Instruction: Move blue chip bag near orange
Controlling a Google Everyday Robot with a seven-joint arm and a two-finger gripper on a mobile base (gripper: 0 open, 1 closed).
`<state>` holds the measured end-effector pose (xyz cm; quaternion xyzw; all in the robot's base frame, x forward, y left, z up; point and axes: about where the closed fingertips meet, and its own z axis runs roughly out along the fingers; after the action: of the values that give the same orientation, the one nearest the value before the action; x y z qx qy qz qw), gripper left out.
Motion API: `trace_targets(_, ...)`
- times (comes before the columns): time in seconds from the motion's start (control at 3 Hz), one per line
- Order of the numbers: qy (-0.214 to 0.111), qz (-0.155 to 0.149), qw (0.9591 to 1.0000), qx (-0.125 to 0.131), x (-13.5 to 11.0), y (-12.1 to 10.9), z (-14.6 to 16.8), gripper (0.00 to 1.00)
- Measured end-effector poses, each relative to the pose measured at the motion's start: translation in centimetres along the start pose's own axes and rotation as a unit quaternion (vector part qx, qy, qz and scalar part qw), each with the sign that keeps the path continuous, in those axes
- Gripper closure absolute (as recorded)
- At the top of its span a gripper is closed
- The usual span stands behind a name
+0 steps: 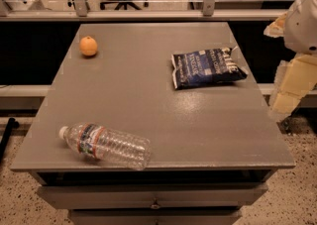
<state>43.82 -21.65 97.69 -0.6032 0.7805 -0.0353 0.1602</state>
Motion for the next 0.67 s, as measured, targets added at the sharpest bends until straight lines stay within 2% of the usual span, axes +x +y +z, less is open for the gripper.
trace_targets(0.33,0.0,0.0,1.0,0.0,0.0,0.0,0.0,0.0)
trace_targets(0.67,-0.013,0.003,0.9998,0.018,0.1,-1.3,0.9,0.0)
